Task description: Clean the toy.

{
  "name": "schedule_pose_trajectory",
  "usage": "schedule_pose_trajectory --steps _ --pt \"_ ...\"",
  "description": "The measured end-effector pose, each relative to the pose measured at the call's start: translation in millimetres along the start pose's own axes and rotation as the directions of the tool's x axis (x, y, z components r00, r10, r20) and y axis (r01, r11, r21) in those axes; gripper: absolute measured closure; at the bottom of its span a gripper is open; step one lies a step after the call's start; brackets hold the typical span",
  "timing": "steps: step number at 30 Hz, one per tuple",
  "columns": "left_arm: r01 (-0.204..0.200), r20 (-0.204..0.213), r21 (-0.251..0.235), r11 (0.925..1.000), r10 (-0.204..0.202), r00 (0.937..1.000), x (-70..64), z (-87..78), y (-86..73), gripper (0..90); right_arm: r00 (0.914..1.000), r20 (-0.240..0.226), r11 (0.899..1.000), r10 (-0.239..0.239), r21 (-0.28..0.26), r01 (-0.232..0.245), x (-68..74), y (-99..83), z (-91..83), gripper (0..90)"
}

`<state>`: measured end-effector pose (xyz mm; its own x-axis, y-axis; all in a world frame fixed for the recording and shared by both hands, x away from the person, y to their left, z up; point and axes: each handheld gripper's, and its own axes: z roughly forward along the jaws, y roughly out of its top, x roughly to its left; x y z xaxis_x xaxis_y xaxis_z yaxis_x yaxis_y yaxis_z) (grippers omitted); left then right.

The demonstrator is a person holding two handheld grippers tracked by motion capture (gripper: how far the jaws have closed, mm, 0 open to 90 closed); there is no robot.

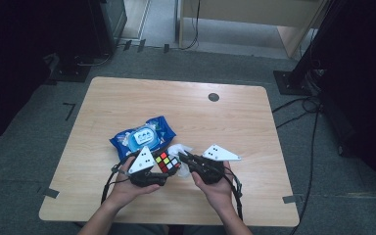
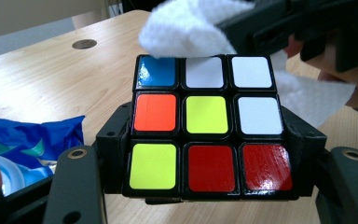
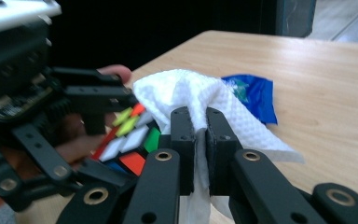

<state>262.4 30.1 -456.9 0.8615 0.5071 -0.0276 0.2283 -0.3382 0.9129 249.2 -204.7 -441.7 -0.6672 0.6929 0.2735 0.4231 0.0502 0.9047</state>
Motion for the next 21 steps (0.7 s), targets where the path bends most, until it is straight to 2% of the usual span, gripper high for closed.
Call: schedule_pose_trajectory --steps 1,2,4,7,8,9,10,12,13,17,18,21 --pt "-0.001 -0.002 0.002 1.0000 0.001 1.0000 0.8 -0.2 -0.2 34.3 0.9997 0.016 1.000 -0.019 0.021 0.018 -3.2 -3.5 3.2 84.5" --pt "-0.001 -0.002 0.002 1.0000 0.001 1.0000 0.8 -0.2 -0.2 34.3 0.9997 0.016 1.000 -0.019 0.021 0.018 -3.2 -3.5 3.2 84.5" --pt "-0.002 -0.001 -0.003 1.0000 0.002 1.0000 0.7 -0.5 -0.2 34.3 0.9983 0.045 0.998 -0.037 0.062 0.034 -7.5 -8.7 8.1 84.4" --pt "0.004 0.002 -0.025 0.9997 -0.004 1.0000 1.3 -2.6 0.8 34.3 0.9968 0.076 0.993 -0.023 0.119 0.014 -16.6 -16.4 13.8 84.4" --pt "0.009 0.005 -0.041 0.9991 -0.009 0.9999 1.9 -4.5 1.9 34.3 0.9968 0.076 0.993 -0.023 0.119 0.014 -16.6 -16.4 13.8 84.4" --pt "0.010 0.001 -0.056 0.9984 -0.010 0.9999 3.3 -7.3 3.2 34.3 0.9926 0.118 0.986 -0.028 0.164 0.009 -24.8 -23.0 17.5 84.4" --pt "0.015 -0.002 -0.059 0.9981 -0.015 0.9999 4.8 -9.0 3.7 34.3 0.9907 0.132 0.984 -0.032 0.178 0.008 -28.0 -25.1 18.2 84.4" --pt "0.025 -0.016 -0.061 0.9978 -0.026 0.9995 7.7 -11.0 3.5 34.3 0.9799 0.194 0.978 -0.045 0.210 0.003 -38.5 -30.8 18.4 84.4" --pt "0.029 -0.018 -0.062 0.9977 -0.031 0.9994 8.9 -11.6 3.4 34.3 0.9758 0.216 0.976 -0.032 0.218 -0.016 -43.8 -32.5 17.3 84.4" --pt "0.041 -0.034 -0.064 0.9971 -0.044 0.9985 13.4 -13.5 2.4 34.3 0.9584 0.285 0.973 0.018 0.215 -0.083 -60.3 -33.8 8.9 83.7" --pt "0.041 -0.038 -0.063 0.9971 -0.044 0.9983 13.9 -13.6 2.2 34.3 0.9569 0.289 0.974 0.026 0.209 -0.090 -62.0 -33.1 7.3 81.8" --pt "0.037 -0.044 -0.060 0.9975 -0.040 0.9983 13.5 -12.4 1.6 34.3 0.9515 0.304 0.982 0.048 0.160 -0.101 -61.6 -26.6 1.2 66.8"
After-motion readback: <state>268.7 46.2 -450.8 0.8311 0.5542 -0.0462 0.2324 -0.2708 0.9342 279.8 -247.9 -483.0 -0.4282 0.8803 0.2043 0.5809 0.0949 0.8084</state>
